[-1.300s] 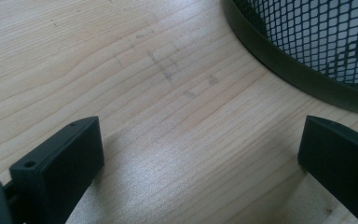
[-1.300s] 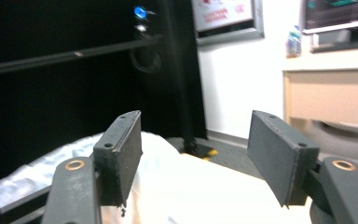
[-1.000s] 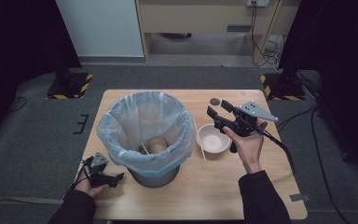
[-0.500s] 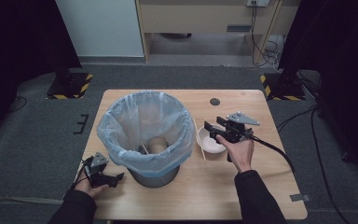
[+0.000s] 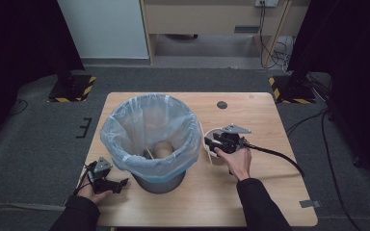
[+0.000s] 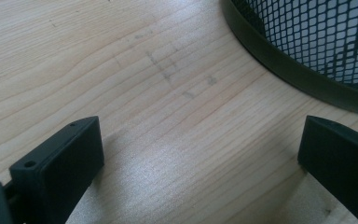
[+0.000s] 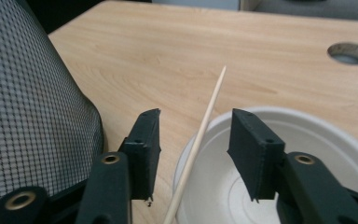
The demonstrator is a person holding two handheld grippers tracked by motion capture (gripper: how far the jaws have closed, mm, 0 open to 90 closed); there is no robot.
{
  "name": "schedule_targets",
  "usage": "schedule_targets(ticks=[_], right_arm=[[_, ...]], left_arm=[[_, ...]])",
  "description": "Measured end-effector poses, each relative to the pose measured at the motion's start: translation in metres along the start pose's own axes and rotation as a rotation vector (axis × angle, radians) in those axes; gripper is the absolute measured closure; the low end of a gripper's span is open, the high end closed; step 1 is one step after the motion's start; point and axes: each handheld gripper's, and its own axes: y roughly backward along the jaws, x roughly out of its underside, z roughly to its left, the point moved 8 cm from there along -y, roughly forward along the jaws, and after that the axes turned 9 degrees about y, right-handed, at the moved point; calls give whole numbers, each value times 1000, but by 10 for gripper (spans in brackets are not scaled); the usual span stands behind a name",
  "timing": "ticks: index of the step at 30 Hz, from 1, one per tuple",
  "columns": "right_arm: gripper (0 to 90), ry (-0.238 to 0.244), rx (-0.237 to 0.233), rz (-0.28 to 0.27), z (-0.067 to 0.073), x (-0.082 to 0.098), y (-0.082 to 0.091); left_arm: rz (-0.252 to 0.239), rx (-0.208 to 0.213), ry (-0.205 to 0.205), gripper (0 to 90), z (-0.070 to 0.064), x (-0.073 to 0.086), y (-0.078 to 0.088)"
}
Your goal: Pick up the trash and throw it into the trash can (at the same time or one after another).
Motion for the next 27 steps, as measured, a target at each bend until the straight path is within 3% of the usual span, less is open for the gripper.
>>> schedule_targets(ticks=[12,27], right_arm=[[645,0,-4,86,6,20,-18],[735,4,-3,114,5,24,-20]], left_arm=[[1,1,-1,0,0,0,0],[1,2,-1,0,0,0,0]])
